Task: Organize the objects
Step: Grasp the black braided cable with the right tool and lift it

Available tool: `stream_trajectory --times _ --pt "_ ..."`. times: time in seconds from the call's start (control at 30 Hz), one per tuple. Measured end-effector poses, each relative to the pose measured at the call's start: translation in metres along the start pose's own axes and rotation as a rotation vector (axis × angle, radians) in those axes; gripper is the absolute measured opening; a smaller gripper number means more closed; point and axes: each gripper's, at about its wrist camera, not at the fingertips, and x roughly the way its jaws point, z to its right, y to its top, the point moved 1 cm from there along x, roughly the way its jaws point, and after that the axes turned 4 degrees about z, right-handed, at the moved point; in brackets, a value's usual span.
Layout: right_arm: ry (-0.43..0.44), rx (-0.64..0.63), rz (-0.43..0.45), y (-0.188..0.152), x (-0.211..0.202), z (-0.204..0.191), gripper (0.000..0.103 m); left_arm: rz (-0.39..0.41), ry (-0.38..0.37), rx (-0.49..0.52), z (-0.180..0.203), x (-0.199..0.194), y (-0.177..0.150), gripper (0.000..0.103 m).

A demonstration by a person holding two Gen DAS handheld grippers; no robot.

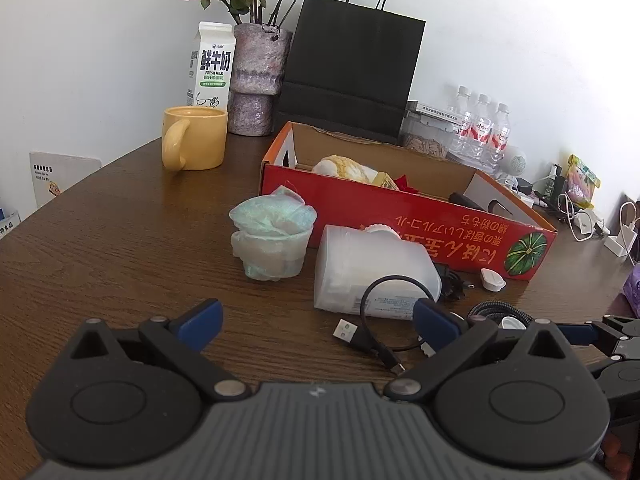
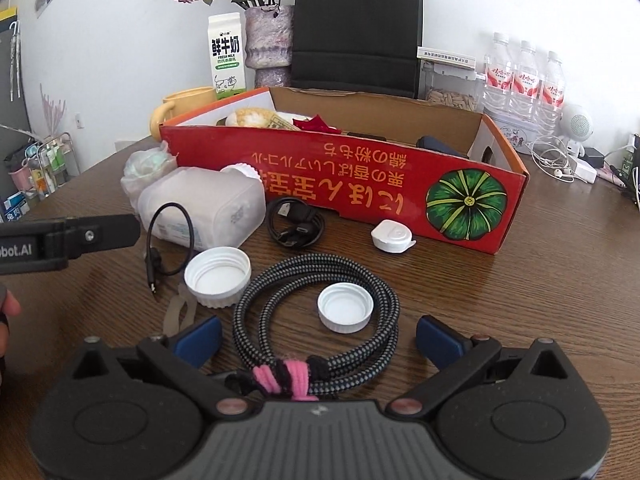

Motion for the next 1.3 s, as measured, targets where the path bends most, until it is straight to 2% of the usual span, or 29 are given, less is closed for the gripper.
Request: stream_trajectory --times 0.1,0.13,0.17,0.37,0.57,0.73,0.93,1.3 --pt "0.004 0.003 0.008 0.001 -0.001 0.0 0.097 -0.009 0.0 0.0 0.0 0.001 -0.001 0.103" --pt "0.006 0.002 0.017 0.001 -0.003 0.0 0.088 -0.011 0.0 0.0 0.0 0.001 -0.001 0.103" --pt "0.008 0.0 0.024 0.001 -0.004 0.0 0.087 -0.013 0.002 0.0 0.001 0.002 -0.001 0.103" --pt "0.002 0.024 0.04 0.0 -0.007 0.004 0.086 -0.023 0.003 -0.002 0.0 0.003 0.0 0.103" --pt "-0.03 0.064 0.153 -0.002 -0.026 0.011 0.086 -0.042 0.011 -0.001 0.001 0.006 -0.001 0.103" --pt "-0.037 0.101 0.208 -0.002 -0.036 0.018 0.086 -0.067 0.025 0.006 0.002 0.01 -0.002 0.103" --pt "-0.037 0.126 0.239 -0.003 -0.041 0.022 0.086 -0.112 0.059 0.023 0.003 0.018 -0.003 0.103" --pt "-0.036 0.135 0.271 -0.005 -0.046 0.021 0.086 -0.152 0.144 0.12 0.02 0.029 -0.004 0.103"
